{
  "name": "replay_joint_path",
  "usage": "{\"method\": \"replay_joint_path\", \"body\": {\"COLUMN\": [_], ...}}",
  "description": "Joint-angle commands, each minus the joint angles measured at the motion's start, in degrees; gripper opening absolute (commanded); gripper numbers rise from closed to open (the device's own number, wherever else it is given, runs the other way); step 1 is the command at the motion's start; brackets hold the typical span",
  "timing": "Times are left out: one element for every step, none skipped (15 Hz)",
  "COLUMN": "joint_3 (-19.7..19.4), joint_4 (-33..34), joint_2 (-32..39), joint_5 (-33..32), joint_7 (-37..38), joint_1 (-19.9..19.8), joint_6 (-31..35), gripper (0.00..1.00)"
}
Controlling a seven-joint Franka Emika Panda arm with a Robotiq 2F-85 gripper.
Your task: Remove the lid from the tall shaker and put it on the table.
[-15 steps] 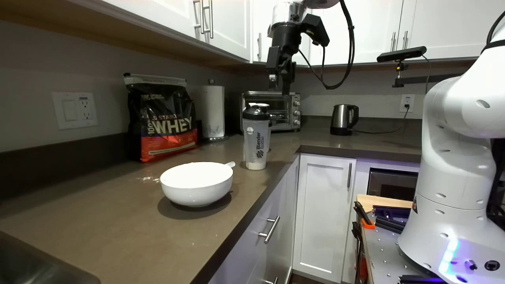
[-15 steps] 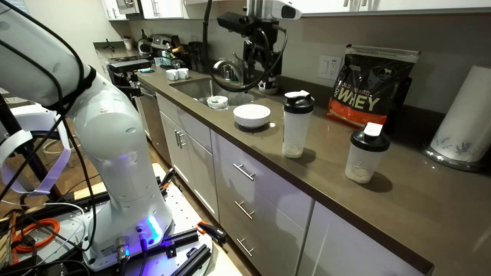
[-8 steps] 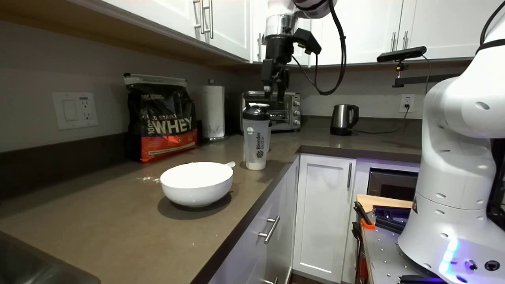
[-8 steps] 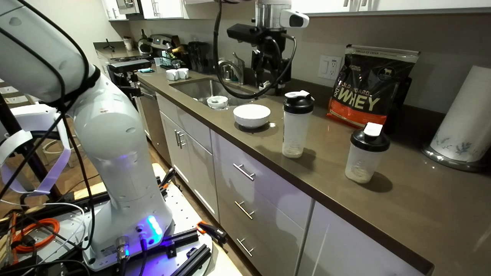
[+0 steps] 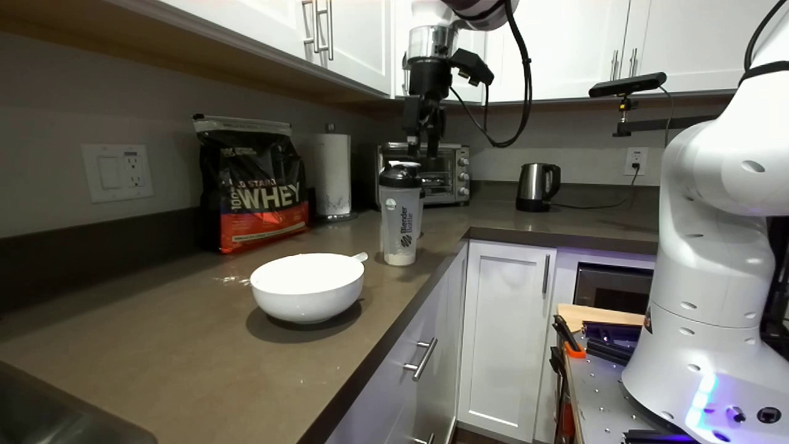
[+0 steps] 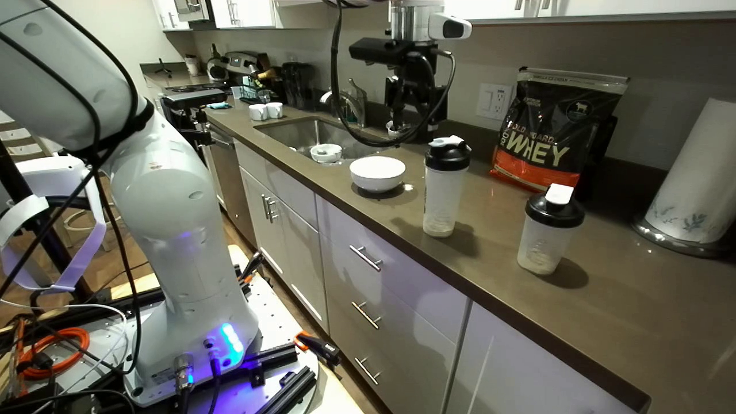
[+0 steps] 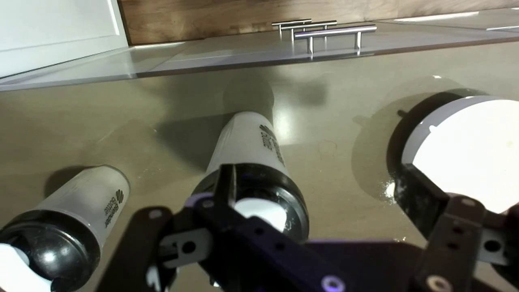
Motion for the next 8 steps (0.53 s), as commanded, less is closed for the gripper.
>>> {"method": "replay_joint_path", "body": {"joint_3": [-0.45,-0.65,-0.84,-1.02,-1.2,-1.41,-1.53,-1.63], "joint_4": [1.98,2.21,2.37,2.54,2.67,2.8,2.9,3.0], "joint_2": [2.65,3.18,3.67,4.18,4.72,5.28,5.81,6.42], "joint_5": [-0.8,-0.95,-1.06,-1.29,-1.51,-1.47,-1.37,-1.2], "joint_7": [-2.77,-2.99,-3.18,-3.35,-3.49,-3.66,-3.86,-4.05], "joint_1": [-0.91,-1.01,-1.09,-1.19,-1.28,-1.32,-1.44,-1.55], "joint_6": [2.43,3.26,4.12,4.97,5.83,6.56,7.27,7.73], "gripper": [1.0,1.0,1.0,1.0,1.0,1.0,1.0,1.0]}}
